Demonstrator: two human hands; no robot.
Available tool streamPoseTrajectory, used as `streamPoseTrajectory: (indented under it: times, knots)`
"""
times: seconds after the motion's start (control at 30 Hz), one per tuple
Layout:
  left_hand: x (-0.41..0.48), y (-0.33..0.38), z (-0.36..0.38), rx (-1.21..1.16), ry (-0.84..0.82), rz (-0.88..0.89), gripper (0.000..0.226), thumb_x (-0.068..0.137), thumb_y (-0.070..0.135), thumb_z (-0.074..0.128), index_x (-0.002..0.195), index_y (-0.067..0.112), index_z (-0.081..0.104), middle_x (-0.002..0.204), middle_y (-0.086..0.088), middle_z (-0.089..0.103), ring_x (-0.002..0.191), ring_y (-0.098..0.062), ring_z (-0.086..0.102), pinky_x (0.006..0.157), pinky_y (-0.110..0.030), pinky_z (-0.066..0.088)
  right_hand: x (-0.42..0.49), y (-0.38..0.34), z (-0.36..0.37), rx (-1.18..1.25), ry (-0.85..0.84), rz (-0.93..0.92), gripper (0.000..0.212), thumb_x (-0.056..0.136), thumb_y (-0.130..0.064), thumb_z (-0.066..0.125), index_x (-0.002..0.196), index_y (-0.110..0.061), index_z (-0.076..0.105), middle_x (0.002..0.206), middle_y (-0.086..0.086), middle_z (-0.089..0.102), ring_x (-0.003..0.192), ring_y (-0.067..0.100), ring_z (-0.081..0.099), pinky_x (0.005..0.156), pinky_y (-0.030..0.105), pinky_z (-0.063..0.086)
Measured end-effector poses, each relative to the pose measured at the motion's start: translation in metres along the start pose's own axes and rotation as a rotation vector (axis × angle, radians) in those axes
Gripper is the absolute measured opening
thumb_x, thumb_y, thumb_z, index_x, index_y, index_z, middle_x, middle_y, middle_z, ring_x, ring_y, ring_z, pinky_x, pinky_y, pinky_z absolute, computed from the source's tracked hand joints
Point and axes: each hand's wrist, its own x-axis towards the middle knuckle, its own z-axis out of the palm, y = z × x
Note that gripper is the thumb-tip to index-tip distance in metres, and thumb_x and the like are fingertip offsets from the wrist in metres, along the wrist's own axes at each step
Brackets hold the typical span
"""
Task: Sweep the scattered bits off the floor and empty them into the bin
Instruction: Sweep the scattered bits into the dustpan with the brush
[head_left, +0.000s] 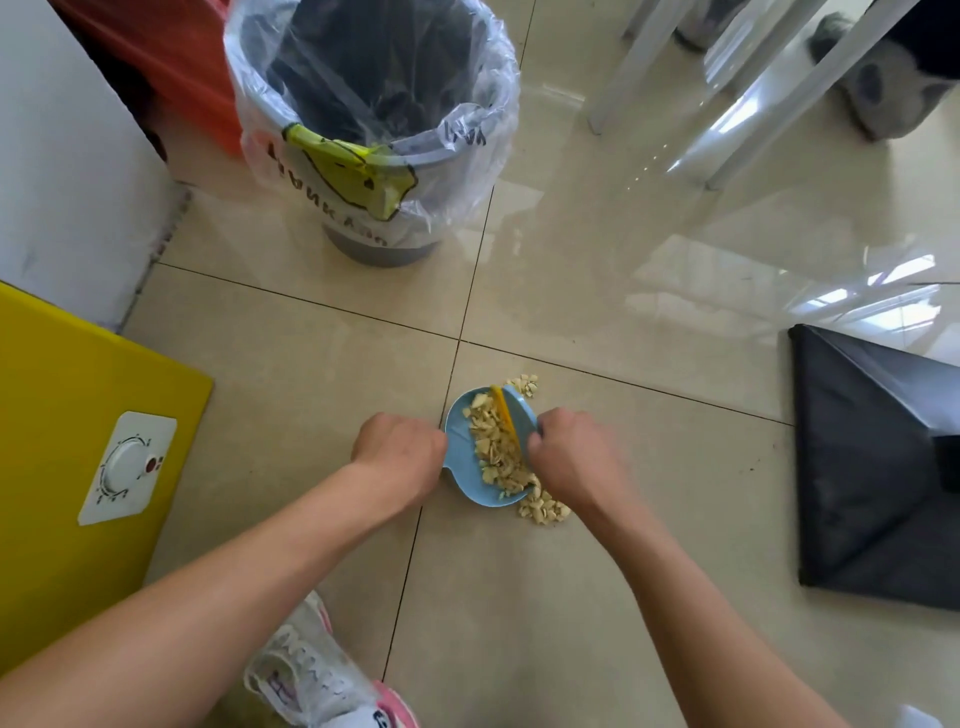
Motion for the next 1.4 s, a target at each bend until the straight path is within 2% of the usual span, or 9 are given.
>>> streamPoseTrajectory:
  times: [0.23, 0.37, 0.53, 0.6, 0.73, 0.87, 1.1, 1.3, 1.4]
  knots:
    - [-0.009, 0.0, 0.005, 0.005, 0.046, -0.002, 0.029, 0.094, 0.016, 0.049, 0.112, 0.023, 0.07, 0.111, 0.0, 0.077, 0.105, -0.026, 0.072, 0.07, -0.03, 0.04, -0.032, 0.007, -0.013, -0.062, 0.082, -0.12, 0.023, 0.089, -0.032, 0.042, 0.075, -0.017, 0.051, 0.07, 0.006, 0.056, 0.063, 0.032, 0.051, 0.054, 0.032, 0.036]
    - [-0.017, -0.005, 0.013, 0.007, 0.026, 0.002, 0.028, 0.092, 0.015, 0.051, 0.11, 0.024, 0.07, 0.11, -0.001, 0.077, 0.102, -0.027, 0.073, 0.074, -0.032, 0.049, -0.029, 0.071, -0.028, -0.092, 0.097, 0.061, 0.021, 0.09, -0.034, 0.043, 0.079, -0.021, 0.056, 0.078, 0.007, 0.062, 0.068, 0.031, 0.053, 0.059, 0.033, 0.042]
    - [-0.025, -0.016, 0.017, 0.025, 0.027, 0.004, 0.024, 0.094, 0.015, 0.051, 0.107, 0.027, 0.068, 0.109, 0.002, 0.076, 0.101, -0.025, 0.073, 0.068, -0.031, 0.041, -0.014, 0.14, -0.023, -0.198, 0.051, 0.338, 0.019, 0.087, -0.026, 0.045, 0.088, -0.017, 0.062, 0.083, 0.009, 0.059, 0.075, 0.031, 0.054, 0.067, 0.033, 0.045]
    - [-0.026, -0.021, 0.019, 0.038, 0.007, 0.006, 0.023, 0.095, 0.016, 0.052, 0.106, 0.028, 0.069, 0.108, 0.003, 0.076, 0.1, -0.024, 0.073, 0.067, -0.031, 0.04, -0.013, 0.145, -0.013, -0.189, -0.002, 0.378, 0.022, 0.086, -0.022, 0.046, 0.093, -0.014, 0.065, 0.091, 0.012, 0.065, 0.081, 0.033, 0.058, 0.072, 0.035, 0.049]
    - [-0.024, -0.021, 0.018, 0.048, -0.015, 0.021, 0.023, 0.095, 0.018, 0.053, 0.107, 0.027, 0.07, 0.11, 0.004, 0.075, 0.101, -0.024, 0.072, 0.069, -0.031, 0.041, -0.018, 0.121, 0.003, -0.088, -0.064, 0.366, 0.029, 0.085, -0.021, 0.046, 0.102, -0.01, 0.067, 0.105, 0.018, 0.07, 0.095, 0.036, 0.066, 0.078, 0.038, 0.054]
    - [-0.023, -0.012, 0.018, 0.065, -0.005, 0.046, 0.023, 0.096, 0.015, 0.052, 0.107, 0.026, 0.069, 0.109, 0.004, 0.076, 0.102, -0.024, 0.073, 0.068, -0.029, 0.039, -0.024, 0.07, 0.019, -0.026, -0.094, 0.274, 0.03, 0.085, -0.023, 0.046, 0.102, -0.01, 0.067, 0.104, 0.017, 0.071, 0.093, 0.035, 0.068, 0.071, 0.034, 0.049]
    - [-0.018, 0.007, 0.018, 0.109, -0.029, 0.071, 0.027, 0.096, 0.01, 0.053, 0.109, 0.024, 0.072, 0.105, 0.005, 0.077, 0.1, -0.022, 0.074, 0.07, -0.028, 0.045, -0.03, 0.006, 0.017, 0.104, -0.064, 0.148, 0.019, 0.085, -0.024, 0.044, 0.081, -0.013, 0.059, 0.085, 0.014, 0.067, 0.081, 0.035, 0.066, 0.065, 0.033, 0.048]
    - [-0.024, 0.002, 0.028, 0.014, 0.072, 0.071, 0.028, 0.09, 0.011, 0.052, 0.107, 0.022, 0.071, 0.105, 0.001, 0.078, 0.099, -0.026, 0.074, 0.066, -0.029, 0.04, -0.038, -0.006, 0.01, 0.202, -0.075, 0.102, 0.018, 0.081, -0.023, 0.045, 0.067, -0.013, 0.051, 0.066, 0.008, 0.058, 0.066, 0.034, 0.063, 0.054, 0.03, 0.04]
    - [-0.025, -0.004, 0.036, -0.072, 0.115, 0.075, 0.026, 0.088, 0.013, 0.052, 0.106, 0.023, 0.068, 0.103, -0.002, 0.078, 0.096, -0.03, 0.074, 0.064, -0.031, 0.038, -0.047, -0.003, 0.002, 0.269, -0.059, 0.098, 0.022, 0.08, -0.022, 0.047, 0.061, -0.011, 0.046, 0.055, 0.005, 0.05, 0.054, 0.029, 0.053, 0.049, 0.032, 0.036]
